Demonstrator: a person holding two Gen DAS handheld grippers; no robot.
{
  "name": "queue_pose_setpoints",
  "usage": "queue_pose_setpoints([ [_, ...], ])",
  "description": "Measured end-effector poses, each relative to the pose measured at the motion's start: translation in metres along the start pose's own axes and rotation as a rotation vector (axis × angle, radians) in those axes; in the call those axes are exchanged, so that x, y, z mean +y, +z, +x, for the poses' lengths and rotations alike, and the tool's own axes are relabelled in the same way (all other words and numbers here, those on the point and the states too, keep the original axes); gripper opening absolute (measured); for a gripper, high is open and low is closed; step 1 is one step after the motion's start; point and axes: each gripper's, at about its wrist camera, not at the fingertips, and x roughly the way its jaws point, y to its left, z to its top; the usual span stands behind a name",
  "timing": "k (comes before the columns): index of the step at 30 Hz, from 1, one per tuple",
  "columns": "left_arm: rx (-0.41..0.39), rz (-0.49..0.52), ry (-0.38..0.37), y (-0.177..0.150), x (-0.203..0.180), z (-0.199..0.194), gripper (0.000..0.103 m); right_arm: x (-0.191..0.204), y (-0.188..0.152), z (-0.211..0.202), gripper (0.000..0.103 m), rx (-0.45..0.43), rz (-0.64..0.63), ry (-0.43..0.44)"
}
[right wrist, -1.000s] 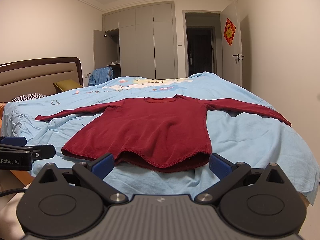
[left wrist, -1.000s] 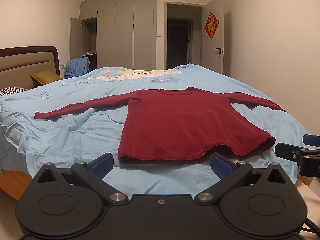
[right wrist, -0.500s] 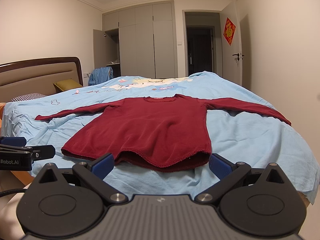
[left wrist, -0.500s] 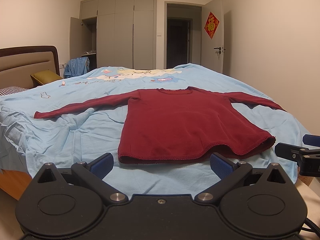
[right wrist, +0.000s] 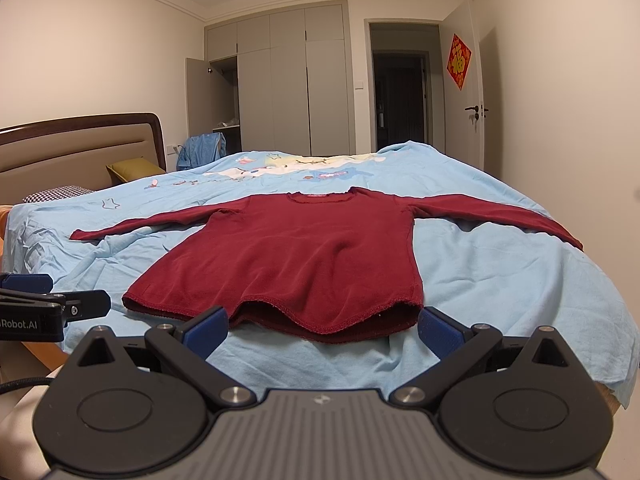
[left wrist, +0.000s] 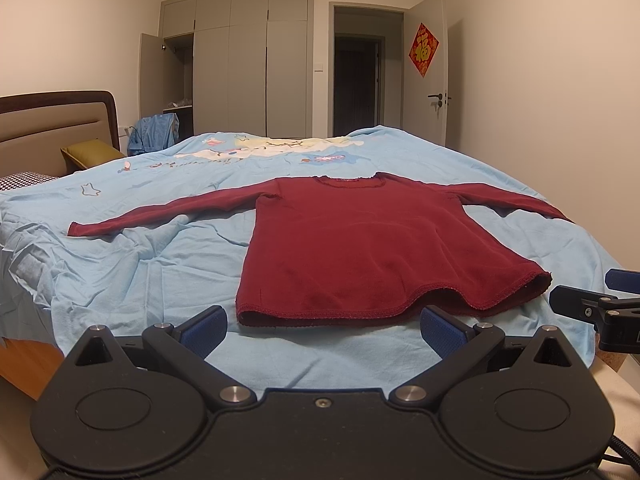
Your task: Fold small clothes
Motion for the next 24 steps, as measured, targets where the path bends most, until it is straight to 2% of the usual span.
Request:
queue_pose_setpoints([
  [19, 0.006, 0.000, 0.000, -0.0004, 0.0001, -0.0005, 0.102, -0.0010, 0.0006, 0.0005, 0.103, 0.006, 0.001, 0.000],
  [24, 0.032, -0.007, 0.002, -0.0030, 0.0015, 0.0048, 0.102, 0.0000, 0.0010, 0.0032, 0.103, 0.024, 0.001, 0.000],
])
